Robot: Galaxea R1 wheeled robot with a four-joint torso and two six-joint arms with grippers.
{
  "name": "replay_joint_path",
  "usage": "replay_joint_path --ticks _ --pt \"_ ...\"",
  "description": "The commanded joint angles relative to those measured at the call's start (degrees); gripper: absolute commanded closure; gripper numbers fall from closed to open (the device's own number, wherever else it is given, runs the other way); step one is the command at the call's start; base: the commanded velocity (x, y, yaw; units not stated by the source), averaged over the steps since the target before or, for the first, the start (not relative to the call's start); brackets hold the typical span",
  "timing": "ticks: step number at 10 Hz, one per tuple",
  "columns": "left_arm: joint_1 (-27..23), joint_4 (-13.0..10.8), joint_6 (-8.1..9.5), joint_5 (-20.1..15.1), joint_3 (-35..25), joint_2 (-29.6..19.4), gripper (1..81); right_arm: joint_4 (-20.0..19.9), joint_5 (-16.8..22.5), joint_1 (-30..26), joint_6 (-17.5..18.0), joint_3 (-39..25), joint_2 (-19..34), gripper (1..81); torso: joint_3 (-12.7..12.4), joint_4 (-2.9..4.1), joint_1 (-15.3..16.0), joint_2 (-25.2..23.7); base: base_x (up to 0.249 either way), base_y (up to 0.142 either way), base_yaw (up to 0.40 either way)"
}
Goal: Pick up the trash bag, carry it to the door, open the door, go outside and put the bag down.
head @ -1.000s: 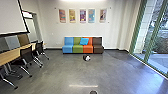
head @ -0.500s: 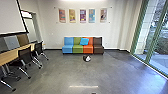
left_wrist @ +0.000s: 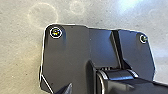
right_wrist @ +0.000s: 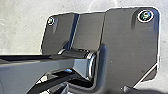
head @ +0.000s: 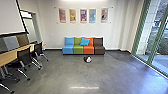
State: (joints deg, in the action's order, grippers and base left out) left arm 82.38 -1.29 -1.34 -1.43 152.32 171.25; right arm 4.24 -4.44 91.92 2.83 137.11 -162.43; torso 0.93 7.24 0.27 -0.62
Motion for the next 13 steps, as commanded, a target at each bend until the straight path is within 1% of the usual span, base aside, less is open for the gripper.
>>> replay_joint_path --ticks 1,7,13 --pt "-3.5 -0.2 0.02 -2.8 -0.2 -0.3 1.0 0.5 3.2 -2.0 -0.5 -0.8 0.3 1.0 0.0 0.00 0.0 0.0 0.136 0.075 0.000" --pt "-3.5 -0.1 0.11 -2.9 -0.2 -0.1 1.0 0.6 3.3 -2.0 -0.5 -0.6 -0.2 1.0 0.0 0.00 0.0 0.0 0.136 0.072 0.000" --pt "-3.5 -0.1 0.11 -3.0 -0.2 0.0 1.0 0.6 3.3 -2.0 -0.5 -0.7 -0.2 1.0 0.0 0.00 0.0 0.0 0.136 0.000 0.000"
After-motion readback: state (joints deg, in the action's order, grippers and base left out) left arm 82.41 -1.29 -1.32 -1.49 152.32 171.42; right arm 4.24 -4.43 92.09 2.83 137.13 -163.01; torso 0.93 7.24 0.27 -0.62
